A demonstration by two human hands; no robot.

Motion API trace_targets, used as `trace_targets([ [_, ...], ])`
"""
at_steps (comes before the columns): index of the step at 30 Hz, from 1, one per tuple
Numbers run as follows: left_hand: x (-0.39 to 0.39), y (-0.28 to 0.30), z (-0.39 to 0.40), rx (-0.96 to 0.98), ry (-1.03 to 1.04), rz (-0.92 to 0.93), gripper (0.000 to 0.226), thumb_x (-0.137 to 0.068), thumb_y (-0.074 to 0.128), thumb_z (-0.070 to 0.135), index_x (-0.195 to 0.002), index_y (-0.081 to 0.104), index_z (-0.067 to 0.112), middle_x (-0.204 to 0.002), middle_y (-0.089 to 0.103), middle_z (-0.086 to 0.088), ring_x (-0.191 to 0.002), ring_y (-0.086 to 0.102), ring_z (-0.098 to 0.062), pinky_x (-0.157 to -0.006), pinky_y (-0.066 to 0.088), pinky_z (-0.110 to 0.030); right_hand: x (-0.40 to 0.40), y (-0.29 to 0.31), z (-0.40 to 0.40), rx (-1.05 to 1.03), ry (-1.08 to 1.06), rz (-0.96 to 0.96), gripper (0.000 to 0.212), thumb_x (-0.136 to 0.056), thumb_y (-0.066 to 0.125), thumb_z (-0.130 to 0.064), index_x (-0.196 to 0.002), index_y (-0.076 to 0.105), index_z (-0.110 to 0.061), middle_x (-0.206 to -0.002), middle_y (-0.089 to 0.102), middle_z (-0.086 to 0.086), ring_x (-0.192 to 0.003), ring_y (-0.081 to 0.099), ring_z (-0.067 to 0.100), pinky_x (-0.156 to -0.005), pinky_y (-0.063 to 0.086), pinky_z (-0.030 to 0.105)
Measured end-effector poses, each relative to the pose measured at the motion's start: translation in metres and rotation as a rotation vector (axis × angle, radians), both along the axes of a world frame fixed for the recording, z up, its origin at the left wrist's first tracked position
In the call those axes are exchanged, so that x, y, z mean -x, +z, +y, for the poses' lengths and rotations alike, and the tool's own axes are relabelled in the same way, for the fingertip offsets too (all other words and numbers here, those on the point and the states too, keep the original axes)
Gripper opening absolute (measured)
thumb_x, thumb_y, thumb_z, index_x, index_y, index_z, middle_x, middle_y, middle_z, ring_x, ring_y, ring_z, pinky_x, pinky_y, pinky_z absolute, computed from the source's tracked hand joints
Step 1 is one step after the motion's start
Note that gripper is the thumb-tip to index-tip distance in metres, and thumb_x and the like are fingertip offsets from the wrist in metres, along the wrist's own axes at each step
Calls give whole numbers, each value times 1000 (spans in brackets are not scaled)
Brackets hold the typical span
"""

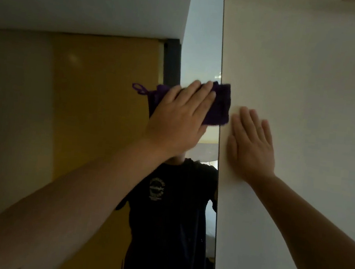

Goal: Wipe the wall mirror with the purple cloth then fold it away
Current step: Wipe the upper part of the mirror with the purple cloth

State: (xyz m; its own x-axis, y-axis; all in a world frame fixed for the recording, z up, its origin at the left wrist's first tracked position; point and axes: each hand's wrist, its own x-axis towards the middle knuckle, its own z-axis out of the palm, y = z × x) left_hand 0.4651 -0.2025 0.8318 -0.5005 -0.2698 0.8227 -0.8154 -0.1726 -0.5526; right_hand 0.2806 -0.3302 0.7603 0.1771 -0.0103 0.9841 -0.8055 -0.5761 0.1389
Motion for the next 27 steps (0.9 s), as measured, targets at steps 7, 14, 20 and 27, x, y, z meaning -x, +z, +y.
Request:
trace_targets([
  [7,-8,-69,8,-95,-9,-18,58,-101,45,39,-150,36,9,-158,31,-12,-146,27,-32,-115,26,-51,2,-2,1,3,45,-1,53,-107,26,-36,-152,30,-10,-161,16,7,-152,13,28,-124,7,45],
  [14,-14,-201,21,-313,17,-155,65,-98,49,38,-154,27,13,-162,22,-10,-149,18,-34,-117,20,-50,7,-4,12,-54,51,23,53,-105,29,-33,-151,33,-8,-160,27,16,-150,18,32,-122,13,51],
  [20,-20,-224,34,-354,-93,-174,42,-102,44,26,-143,47,20,-153,41,-4,-136,42,-27,-103,40,-41,8,0,30,-190,50,46,57,-104,23,-37,-152,32,-7,-162,22,15,-151,14,32,-122,9,49],
  [27,-36,-203,54,-205,-262,9,26,-102,52,15,-123,66,17,-129,63,-3,-107,62,-24,-81,48,-37,-11,-13,58,-179,205,-31,49,-107,32,-30,-150,36,-6,-160,27,17,-151,18,31,-122,12,49],
])
